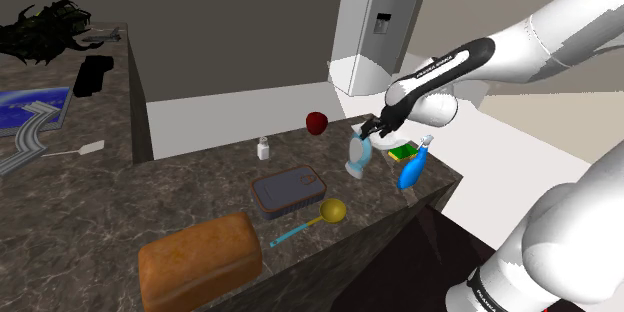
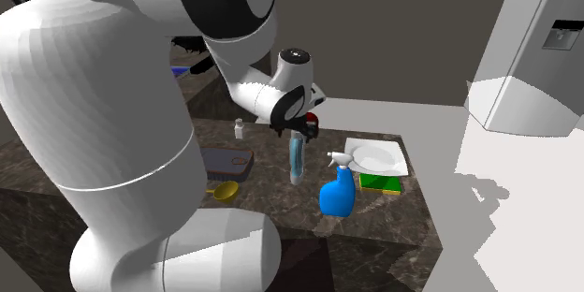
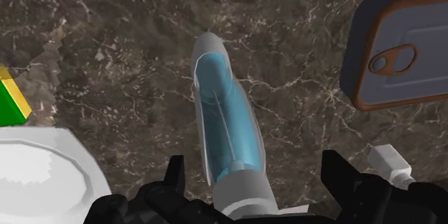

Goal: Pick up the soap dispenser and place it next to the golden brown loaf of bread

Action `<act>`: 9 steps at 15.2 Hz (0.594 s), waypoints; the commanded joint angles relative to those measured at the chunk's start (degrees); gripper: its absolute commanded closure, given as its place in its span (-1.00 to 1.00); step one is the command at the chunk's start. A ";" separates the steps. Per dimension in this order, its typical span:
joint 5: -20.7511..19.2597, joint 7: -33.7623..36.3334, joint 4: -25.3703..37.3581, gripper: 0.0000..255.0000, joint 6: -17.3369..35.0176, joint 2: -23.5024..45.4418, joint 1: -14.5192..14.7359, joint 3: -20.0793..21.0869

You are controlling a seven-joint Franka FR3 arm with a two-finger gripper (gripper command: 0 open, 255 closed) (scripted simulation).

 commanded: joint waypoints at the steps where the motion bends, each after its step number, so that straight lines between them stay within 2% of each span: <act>1: 7.12 -5.34 1.34 -1.00 3.19 4.07 1.94 -1.18; 7: 20.78 -16.05 4.78 -1.00 5.37 10.72 2.28 0.87; 9: 22.01 -17.04 5.16 -1.00 5.54 11.35 2.00 1.36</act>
